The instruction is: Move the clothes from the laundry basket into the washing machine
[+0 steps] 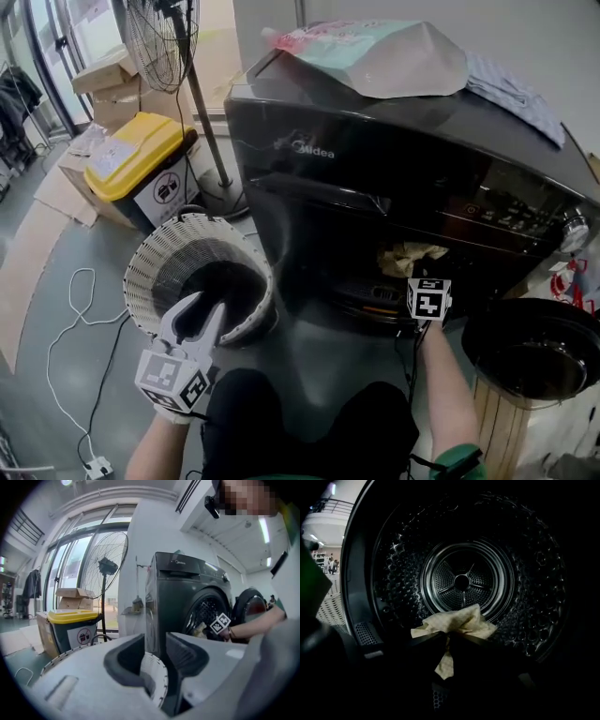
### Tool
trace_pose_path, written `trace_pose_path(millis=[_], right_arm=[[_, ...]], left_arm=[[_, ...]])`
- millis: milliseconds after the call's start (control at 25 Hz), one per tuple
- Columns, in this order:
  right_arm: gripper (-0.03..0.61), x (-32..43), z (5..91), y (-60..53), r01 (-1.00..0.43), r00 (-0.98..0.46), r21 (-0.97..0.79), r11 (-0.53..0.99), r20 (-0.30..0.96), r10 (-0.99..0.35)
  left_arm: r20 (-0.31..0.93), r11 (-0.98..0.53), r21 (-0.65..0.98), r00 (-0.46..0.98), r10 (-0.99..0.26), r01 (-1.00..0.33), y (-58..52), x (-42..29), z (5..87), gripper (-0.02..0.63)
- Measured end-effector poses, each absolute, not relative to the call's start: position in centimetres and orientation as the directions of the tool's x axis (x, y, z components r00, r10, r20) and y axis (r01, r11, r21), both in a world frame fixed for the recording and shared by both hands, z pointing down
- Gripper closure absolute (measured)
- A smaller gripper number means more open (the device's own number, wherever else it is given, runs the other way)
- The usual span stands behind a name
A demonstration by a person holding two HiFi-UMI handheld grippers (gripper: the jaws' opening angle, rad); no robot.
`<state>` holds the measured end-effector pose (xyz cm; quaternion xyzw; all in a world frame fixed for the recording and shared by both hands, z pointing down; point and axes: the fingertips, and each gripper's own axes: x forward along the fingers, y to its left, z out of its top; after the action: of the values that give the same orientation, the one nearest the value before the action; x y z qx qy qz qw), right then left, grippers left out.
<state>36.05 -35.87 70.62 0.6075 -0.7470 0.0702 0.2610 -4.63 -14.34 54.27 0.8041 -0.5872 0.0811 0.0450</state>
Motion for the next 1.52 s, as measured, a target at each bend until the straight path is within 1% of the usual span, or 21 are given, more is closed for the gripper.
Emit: trace_pose_path(millis=[120,200,280,320,400,520,880,1200,1240,1320,1400,1520], right_arm=[[0.546,36.6,69.3,-37.8,-0.951,-0.078,0.230,0.205,0.465,-0.882],[0.537,36.9,70.6,-38.3,-0.957,-0.072,0.205,0.208,0.524,-0.848],[0.484,37.1,72.6,-37.9,-0.967,-0.089,0.138,0.212,0.598,-0.797],[0.460,37.4,73.2,-37.5,-0.972,-0.092,0.115,0.205,0.615,-0.783],[0.448,37.8,73.2,-36.5,-0.978,-0.089,0.096,0.186,0.612,-0.785],[0.424,38.2,71.7,-34.9,-0.983,-0.101,0.069,0.171,0.577,-0.811],[0.425,38.0,66.0,-29.2,-0.980,-0.177,0.003,0.201,0.461,-0.870],[0.426,37.4,58.3,-24.0,-0.976,-0.210,-0.009,0.216,0.287,-0.935],[0.430,37.3,57.2,-23.3,-0.976,-0.208,-0.001,0.216,0.260,-0.943],[0.474,37.3,55.2,-22.0,-0.978,-0.201,0.011,0.208,0.215,-0.956],[0.497,37.2,53.6,-20.7,-0.980,-0.196,0.003,0.200,0.183,-0.963],[0.514,36.9,52.2,-19.4,-0.981,-0.195,-0.010,0.196,0.148,-0.970]], left_arm=[[0.195,-0.286,-0.055,0.270,-0.943,-0.957,-13.5,-5.6,54.3,0.471],[0.208,-0.281,-0.075,0.260,-0.943,-0.957,-13.1,-6.1,54.4,0.471],[0.220,-0.286,-0.074,0.264,-0.939,-0.955,-12.9,-6.3,54.5,0.471],[0.223,-0.289,-0.071,0.268,-0.937,-0.955,-12.8,-6.2,54.5,0.471],[0.219,-0.296,-0.066,0.276,-0.936,-0.953,-12.9,-6.0,54.3,0.471],[0.203,-0.310,-0.059,0.293,-0.934,-0.949,-13.5,-5.3,53.9,0.471],[0.158,-0.380,-0.015,0.373,-0.914,-0.925,-16.5,-2.1,53.1,0.471],[0.123,-0.427,-0.011,0.423,-0.898,-0.904,-18.6,0.2,52.0,0.471],[0.120,-0.433,-0.010,0.429,-0.895,-0.901,-18.7,0.4,51.8,0.471],[0.112,-0.445,-0.010,0.441,-0.890,-0.895,-19.0,1.0,51.4,0.471],[0.103,-0.456,-0.012,0.452,-0.886,-0.890,-19.2,1.4,50.9,0.471],[0.089,-0.467,-0.021,0.464,-0.881,-0.884,-19.6,1.9,50.4,0.472]])
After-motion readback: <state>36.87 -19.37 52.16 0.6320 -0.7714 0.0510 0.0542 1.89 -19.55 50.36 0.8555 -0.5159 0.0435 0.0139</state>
